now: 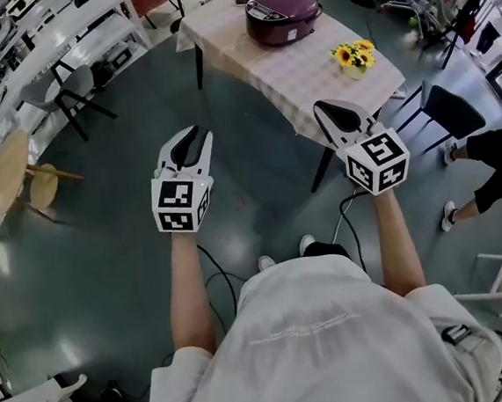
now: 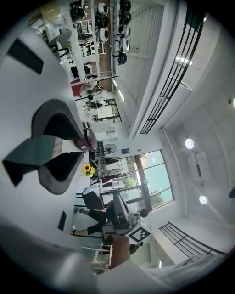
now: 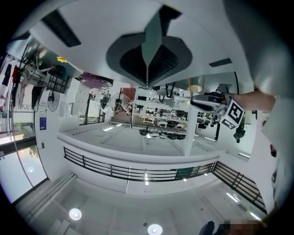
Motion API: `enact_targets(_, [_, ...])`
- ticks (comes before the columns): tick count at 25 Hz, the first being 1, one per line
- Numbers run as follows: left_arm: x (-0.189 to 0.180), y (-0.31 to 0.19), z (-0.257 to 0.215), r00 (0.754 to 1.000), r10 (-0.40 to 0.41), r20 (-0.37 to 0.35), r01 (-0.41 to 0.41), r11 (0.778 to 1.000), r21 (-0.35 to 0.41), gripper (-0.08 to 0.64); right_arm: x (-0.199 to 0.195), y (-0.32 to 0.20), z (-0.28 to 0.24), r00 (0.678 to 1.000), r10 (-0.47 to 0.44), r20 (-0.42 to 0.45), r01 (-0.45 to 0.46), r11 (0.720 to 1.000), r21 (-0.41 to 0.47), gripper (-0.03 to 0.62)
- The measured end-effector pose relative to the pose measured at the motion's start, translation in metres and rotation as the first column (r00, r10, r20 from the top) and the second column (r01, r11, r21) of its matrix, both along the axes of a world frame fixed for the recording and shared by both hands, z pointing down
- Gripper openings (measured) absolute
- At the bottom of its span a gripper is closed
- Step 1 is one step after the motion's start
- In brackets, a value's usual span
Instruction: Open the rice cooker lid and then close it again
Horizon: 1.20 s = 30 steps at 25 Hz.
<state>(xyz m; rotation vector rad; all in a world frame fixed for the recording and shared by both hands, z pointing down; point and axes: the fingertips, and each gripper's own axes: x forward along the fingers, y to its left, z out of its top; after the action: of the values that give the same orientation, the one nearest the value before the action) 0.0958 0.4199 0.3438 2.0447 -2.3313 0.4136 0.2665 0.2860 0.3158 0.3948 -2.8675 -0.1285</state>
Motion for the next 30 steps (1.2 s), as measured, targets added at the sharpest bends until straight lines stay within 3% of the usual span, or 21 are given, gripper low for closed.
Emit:
enact_targets(2, [-0.001,0.005,0.002,1.0,0.002,-0.006,-0.002,1.0,0.0,0.101,-0.002,0.003,0.001,1.0,-0.002,-0.001,0.002,1.0,-0.007,0.031])
enact_targets(4, [-0.005,0.008,0.005,1.0,-0.003,-0.005,0.003,1.0,-0.006,0.118,-0.007,0.005,0.001,1.0,-0.013,0.01,0.014,1.0,-0.023,0.095])
enact_targets(7, [-0.013,0.011,0.014,1.0,-0.024,-0.013,0.024,0.999,-0.037,0.138,-0.015,0.01,0.002,0.999,-0.034,0.022,0.034,0.999,-0.039,0.133])
enact_targets(21, [-0.04,-0.003,0.009,0.999,-0.032,-0.041,0.029,0.998,-0.059,0.14,-0.054,-0.018,0.007,0.998,-0.043,0.039,0.047,0.994,-0.103,0.135])
enact_targets(30, [-0.087,-0.073,0.025,0.996,-0.056,-0.063,0.05,0.996,-0.08,0.139,-0.099,-0.094,0.031,0.998,-0.045,0.045,0.05,0.994,-0.102,0.19])
